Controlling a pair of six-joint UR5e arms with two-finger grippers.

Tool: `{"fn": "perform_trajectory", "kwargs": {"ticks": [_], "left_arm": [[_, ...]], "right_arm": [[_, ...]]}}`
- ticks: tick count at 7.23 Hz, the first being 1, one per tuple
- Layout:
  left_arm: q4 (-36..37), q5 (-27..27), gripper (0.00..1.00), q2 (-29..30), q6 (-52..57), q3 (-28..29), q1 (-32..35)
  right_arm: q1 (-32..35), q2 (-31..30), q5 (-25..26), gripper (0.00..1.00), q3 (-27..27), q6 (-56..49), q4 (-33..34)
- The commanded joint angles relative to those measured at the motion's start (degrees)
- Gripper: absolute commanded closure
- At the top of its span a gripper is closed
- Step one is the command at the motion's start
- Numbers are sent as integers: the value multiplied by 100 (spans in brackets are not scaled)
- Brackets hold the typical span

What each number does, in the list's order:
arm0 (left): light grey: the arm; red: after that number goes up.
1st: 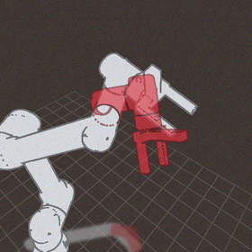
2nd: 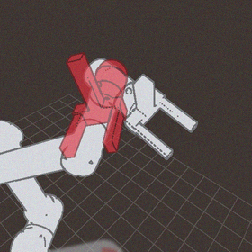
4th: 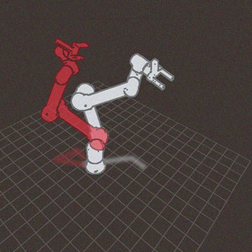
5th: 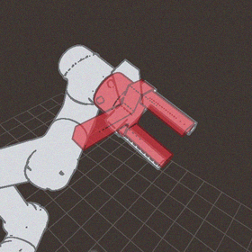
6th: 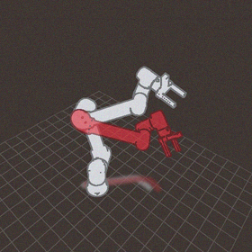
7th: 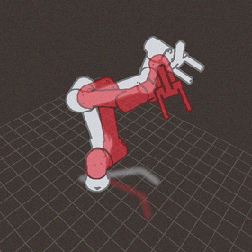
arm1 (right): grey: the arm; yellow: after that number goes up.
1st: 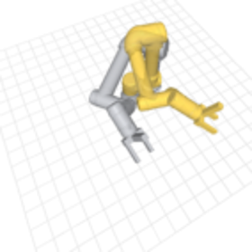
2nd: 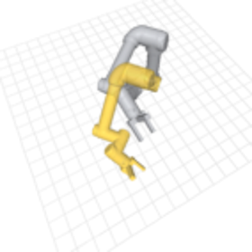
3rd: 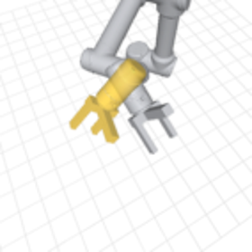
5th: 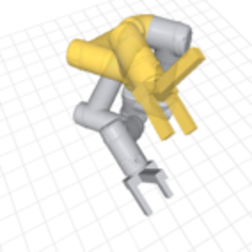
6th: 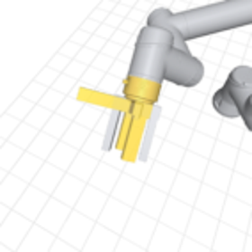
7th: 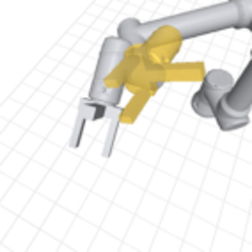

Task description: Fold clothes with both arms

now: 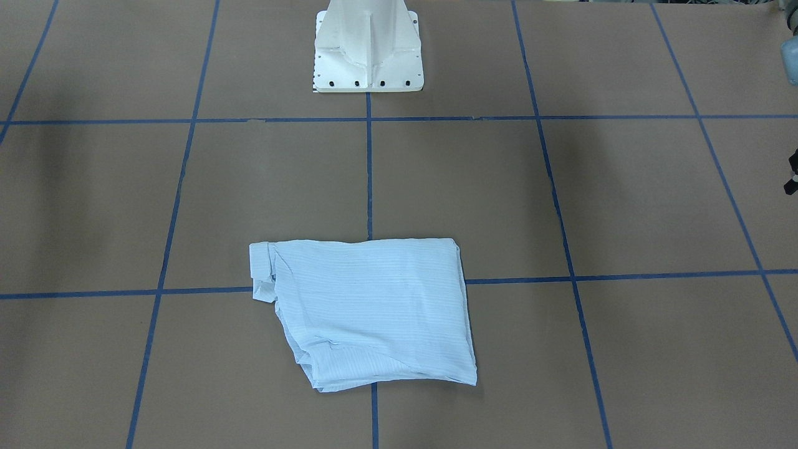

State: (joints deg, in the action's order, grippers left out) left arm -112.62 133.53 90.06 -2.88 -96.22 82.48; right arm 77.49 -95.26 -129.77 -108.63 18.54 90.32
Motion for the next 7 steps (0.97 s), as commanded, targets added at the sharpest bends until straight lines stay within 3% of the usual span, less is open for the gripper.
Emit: {"fn": "perform_trajectory", "kwargs": {"ticks": [1, 3, 7], "left_arm": [[117, 50, 0, -146, -54, -185, 23], [65, 68, 0, -452, -46, -361, 14], [108, 24, 0, -472, -54, -642, 40]], "right_arm": [[3, 165, -22, 0, 44, 18, 161], [3, 288, -13, 0, 175, 36, 135], [3, 447, -39, 0, 650, 10, 91]]}}
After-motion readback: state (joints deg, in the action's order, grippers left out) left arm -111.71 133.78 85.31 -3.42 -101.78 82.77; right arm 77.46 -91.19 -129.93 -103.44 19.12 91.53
